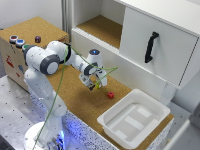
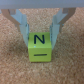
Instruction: Rotate the yellow block 90 degrees to the right
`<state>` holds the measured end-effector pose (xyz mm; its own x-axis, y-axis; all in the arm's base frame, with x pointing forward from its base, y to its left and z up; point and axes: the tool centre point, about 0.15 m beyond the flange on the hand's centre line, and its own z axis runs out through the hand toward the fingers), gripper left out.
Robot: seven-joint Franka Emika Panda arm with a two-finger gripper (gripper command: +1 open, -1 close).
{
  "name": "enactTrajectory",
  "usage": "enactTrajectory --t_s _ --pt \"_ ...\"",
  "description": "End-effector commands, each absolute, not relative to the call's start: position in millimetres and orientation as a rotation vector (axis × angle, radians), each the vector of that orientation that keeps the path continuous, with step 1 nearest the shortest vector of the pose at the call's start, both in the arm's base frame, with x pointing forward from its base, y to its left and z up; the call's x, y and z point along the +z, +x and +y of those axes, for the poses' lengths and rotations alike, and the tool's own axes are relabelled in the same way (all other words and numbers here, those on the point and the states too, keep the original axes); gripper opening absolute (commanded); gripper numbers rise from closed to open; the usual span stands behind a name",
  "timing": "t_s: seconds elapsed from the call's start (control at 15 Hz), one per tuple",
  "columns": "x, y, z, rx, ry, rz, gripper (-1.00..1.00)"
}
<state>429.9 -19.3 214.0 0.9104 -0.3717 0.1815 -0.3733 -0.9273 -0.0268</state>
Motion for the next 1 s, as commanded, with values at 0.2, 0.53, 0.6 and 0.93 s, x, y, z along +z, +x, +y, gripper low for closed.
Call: enactTrajectory --t_s 0.2,0.53,0.6,0.93 --pt "261 395 23 0.285 2.559 -1.292 -1.0" --pt "235 374 22 0.333 2.293 -1.986 -1.0" --pt "231 374 24 0.328 2.238 -2.075 -1.0" --pt "210 381 21 0.231 2.121 -2.366 -1.0"
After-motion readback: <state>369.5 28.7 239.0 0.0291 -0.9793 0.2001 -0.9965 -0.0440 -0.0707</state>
